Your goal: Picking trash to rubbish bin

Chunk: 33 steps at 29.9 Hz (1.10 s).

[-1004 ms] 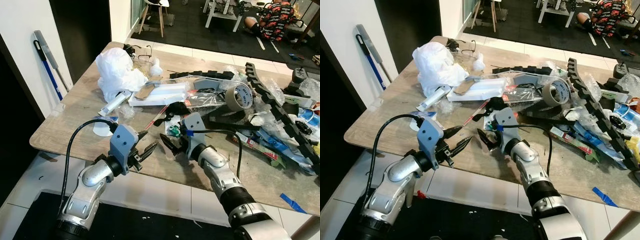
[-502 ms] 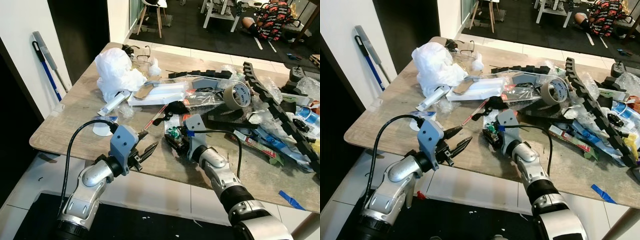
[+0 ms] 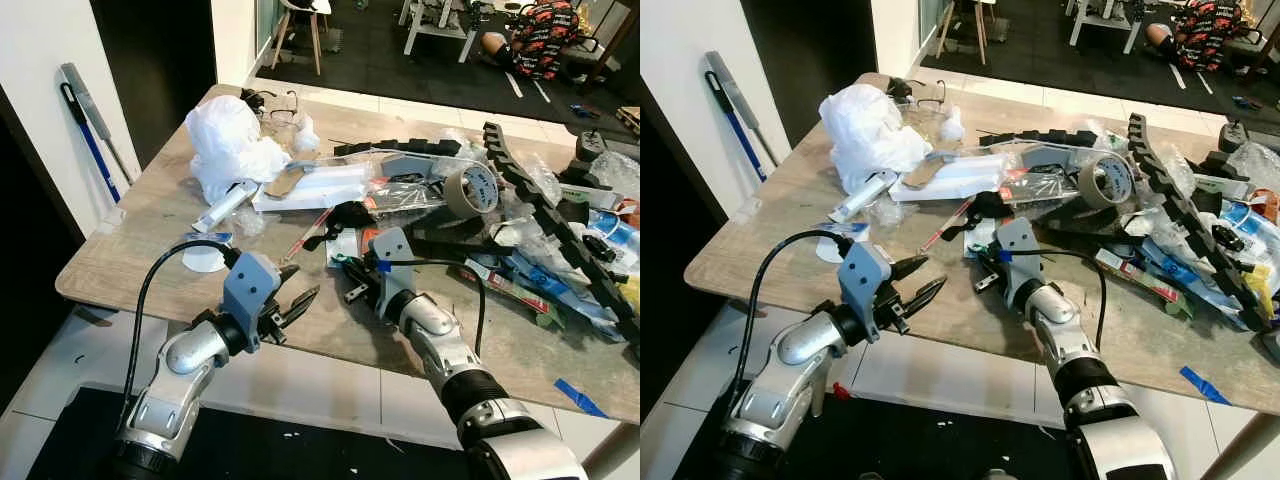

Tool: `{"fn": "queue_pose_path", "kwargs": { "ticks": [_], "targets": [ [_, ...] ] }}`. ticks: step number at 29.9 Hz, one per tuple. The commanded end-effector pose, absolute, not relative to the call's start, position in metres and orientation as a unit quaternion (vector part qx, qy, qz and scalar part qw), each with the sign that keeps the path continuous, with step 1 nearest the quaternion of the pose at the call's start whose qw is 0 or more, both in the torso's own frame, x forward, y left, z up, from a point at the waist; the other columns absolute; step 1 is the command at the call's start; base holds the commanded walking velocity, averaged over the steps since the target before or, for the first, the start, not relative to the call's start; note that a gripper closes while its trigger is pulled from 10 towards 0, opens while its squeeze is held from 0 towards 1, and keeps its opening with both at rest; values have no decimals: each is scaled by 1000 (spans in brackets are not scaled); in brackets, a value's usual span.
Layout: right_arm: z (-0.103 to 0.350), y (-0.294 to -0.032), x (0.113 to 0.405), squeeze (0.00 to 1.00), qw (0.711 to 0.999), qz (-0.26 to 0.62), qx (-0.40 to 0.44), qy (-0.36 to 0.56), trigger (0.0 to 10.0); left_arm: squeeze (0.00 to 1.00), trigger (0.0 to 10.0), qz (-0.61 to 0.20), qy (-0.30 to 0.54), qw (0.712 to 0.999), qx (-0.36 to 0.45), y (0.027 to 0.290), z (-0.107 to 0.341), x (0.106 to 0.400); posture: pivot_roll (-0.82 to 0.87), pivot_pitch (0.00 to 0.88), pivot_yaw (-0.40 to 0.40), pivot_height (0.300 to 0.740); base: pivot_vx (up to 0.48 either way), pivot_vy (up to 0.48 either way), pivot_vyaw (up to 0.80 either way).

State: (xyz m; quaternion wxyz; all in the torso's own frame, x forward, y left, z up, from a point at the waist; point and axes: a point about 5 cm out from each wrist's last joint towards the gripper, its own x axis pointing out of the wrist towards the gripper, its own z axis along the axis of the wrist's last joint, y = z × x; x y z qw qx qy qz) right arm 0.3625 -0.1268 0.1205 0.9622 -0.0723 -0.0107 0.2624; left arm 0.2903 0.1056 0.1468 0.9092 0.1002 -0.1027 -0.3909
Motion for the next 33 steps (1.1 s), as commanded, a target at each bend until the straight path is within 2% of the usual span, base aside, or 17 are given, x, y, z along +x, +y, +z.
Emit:
{"fn": "queue_pose_path", "kwargs": {
  "ticks": [1,6,8,13,14,16,17,23,33],
  "targets": [
    [128,-133,364,0,966,248,-63,-31,0,0,10000,-395,-92,908,107,106,141,289,-32,129,-49,740,0,0,0],
    [155,-133,362,0,966,225,-51,-116,0,0,10000,-351,-107,924,108,114,147,294,-24,136,-51,740,0,0,0],
    [171,-136,361,0,967,190,-44,-166,0,0,10000,-310,-111,938,113,120,148,300,-28,139,-52,740,0,0,0],
    [184,-138,354,0,962,152,-63,-219,0,0,10000,-236,-119,959,107,127,152,309,-34,144,-51,740,0,0,0],
    [181,-137,350,0,962,149,-72,-217,4941,0,10000,-202,-123,968,86,131,154,310,-37,144,-50,740,0,0,0],
    [178,-136,348,0,963,149,-75,-213,4941,0,10000,-189,-123,971,76,133,155,310,-37,144,-50,740,0,0,0],
    [174,-137,343,0,962,139,-95,-216,10000,0,10000,-155,-102,982,30,137,152,311,-40,143,-48,740,0,0,0],
    [160,-141,330,0,965,116,-127,-198,10000,0,10000,-129,-108,985,51,138,148,302,-41,148,-53,740,0,0,0],
    [156,-137,320,0,968,107,-123,-193,10000,0,10000,-72,-97,992,47,141,145,305,-48,148,-54,740,0,0,-89]
  ]
}}
